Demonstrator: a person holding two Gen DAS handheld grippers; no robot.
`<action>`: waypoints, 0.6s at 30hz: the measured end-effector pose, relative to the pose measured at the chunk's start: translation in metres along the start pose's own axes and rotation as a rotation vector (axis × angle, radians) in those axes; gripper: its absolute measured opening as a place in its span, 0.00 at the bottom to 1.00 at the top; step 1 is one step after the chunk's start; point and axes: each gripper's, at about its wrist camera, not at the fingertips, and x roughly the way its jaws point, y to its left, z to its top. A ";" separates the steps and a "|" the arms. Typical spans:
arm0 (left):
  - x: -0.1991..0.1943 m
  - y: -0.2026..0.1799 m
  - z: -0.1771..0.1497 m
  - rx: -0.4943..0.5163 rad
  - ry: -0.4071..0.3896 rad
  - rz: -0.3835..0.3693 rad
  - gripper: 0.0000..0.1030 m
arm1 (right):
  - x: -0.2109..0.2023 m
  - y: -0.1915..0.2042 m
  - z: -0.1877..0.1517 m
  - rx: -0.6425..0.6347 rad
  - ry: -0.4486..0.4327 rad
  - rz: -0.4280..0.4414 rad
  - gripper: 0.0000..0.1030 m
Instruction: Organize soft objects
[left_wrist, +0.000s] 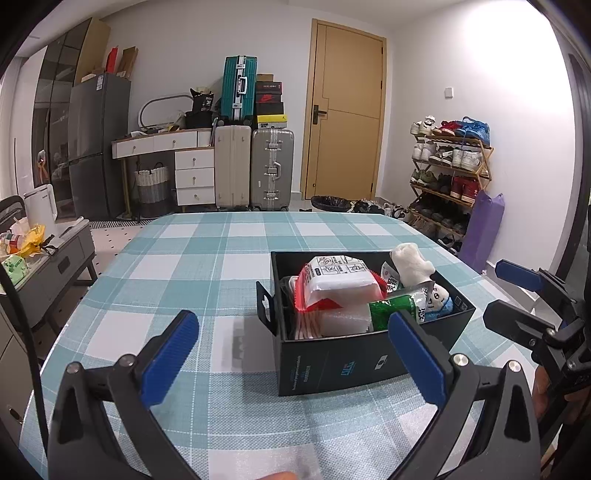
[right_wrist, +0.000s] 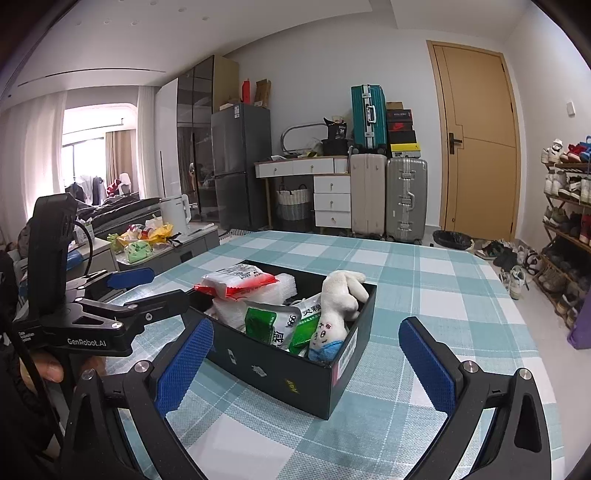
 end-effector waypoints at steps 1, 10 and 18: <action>0.000 0.000 0.000 0.001 0.001 0.000 1.00 | 0.001 0.000 0.000 -0.002 0.002 0.000 0.99; -0.002 -0.004 -0.001 0.018 -0.005 0.005 1.00 | 0.002 0.000 0.000 -0.001 0.004 0.006 0.99; -0.002 -0.006 -0.001 0.020 -0.005 0.005 1.00 | 0.001 0.000 0.000 0.000 0.004 0.004 0.99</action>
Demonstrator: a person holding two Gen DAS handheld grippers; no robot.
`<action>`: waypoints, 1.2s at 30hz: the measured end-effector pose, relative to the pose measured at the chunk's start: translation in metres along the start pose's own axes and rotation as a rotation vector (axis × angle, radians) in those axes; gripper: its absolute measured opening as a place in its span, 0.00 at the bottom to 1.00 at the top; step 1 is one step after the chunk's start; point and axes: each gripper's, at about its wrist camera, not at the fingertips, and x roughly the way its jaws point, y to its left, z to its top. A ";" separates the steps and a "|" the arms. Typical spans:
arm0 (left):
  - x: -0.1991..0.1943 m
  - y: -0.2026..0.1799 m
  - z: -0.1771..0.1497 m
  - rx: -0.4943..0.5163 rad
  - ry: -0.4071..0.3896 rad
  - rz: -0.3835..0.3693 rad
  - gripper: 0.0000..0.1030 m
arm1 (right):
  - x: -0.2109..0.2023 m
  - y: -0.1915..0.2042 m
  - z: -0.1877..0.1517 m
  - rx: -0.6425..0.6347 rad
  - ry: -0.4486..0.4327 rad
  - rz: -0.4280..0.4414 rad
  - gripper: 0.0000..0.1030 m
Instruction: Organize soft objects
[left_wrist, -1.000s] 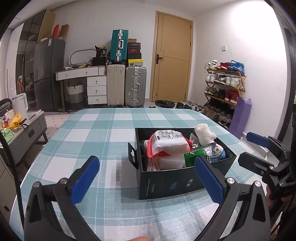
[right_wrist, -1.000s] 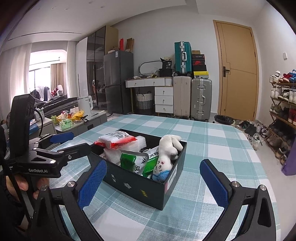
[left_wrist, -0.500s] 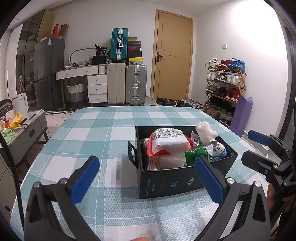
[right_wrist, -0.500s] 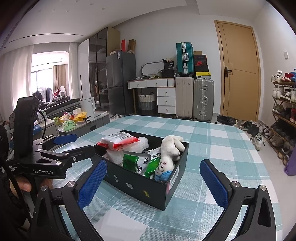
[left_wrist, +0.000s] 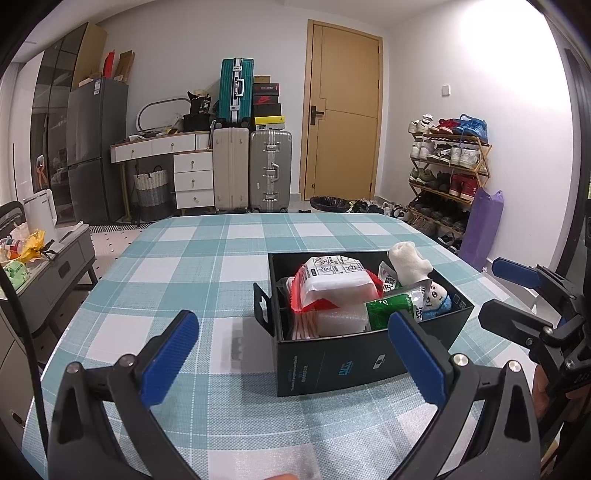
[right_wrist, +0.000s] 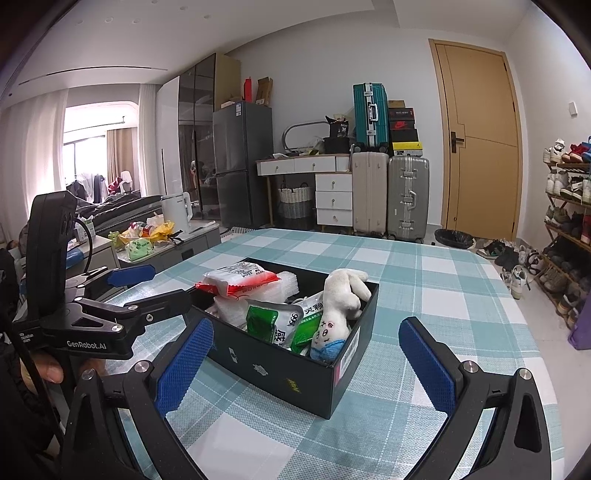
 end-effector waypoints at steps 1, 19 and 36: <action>0.000 0.000 0.000 -0.001 0.000 -0.001 1.00 | 0.000 0.000 0.000 0.000 0.000 0.000 0.99; 0.000 0.000 0.000 -0.002 0.000 -0.001 1.00 | 0.005 0.000 -0.001 0.001 0.006 0.002 0.99; 0.001 0.001 0.001 -0.003 -0.002 0.001 1.00 | 0.005 0.000 -0.001 0.001 0.007 0.002 0.99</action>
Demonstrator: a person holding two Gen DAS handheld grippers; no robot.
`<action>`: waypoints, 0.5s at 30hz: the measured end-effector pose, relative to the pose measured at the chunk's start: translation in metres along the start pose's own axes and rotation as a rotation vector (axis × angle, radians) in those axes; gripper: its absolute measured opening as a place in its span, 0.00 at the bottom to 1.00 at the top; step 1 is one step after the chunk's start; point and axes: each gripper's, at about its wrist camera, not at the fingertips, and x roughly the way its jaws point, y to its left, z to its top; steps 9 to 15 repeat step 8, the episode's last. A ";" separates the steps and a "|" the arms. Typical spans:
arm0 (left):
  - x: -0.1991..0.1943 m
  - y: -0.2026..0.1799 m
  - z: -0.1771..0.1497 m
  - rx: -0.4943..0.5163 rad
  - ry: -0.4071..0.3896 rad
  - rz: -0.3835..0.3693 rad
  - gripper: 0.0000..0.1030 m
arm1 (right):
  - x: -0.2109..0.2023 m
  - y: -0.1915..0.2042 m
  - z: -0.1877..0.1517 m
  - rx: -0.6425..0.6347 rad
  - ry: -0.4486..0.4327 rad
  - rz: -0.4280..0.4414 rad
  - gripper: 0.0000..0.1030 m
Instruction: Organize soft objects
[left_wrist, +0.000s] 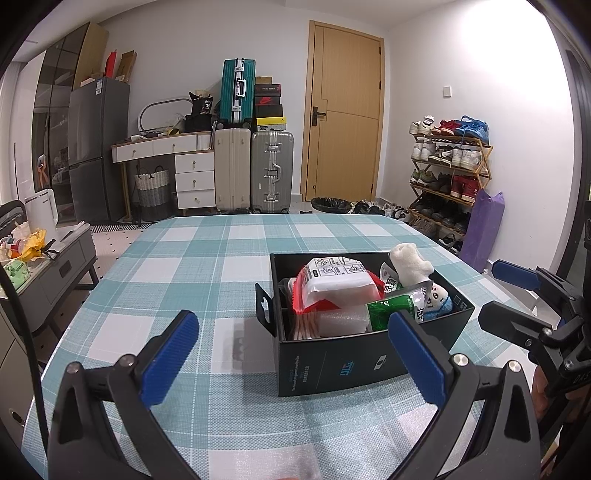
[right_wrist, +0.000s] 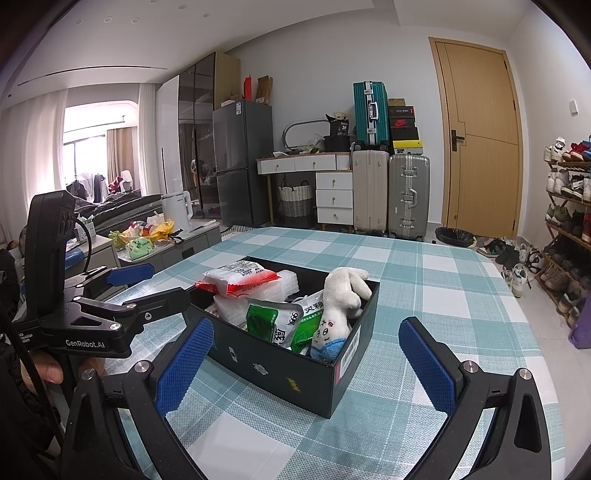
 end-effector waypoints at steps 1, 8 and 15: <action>0.000 0.000 0.000 0.001 -0.001 0.000 1.00 | -0.001 0.000 0.000 0.000 0.000 0.000 0.99; -0.002 0.001 0.001 0.005 -0.005 0.004 1.00 | 0.000 0.000 0.000 0.000 0.000 0.000 0.99; -0.002 0.001 0.001 0.005 -0.005 0.004 1.00 | 0.000 0.000 0.000 0.000 0.000 0.000 0.99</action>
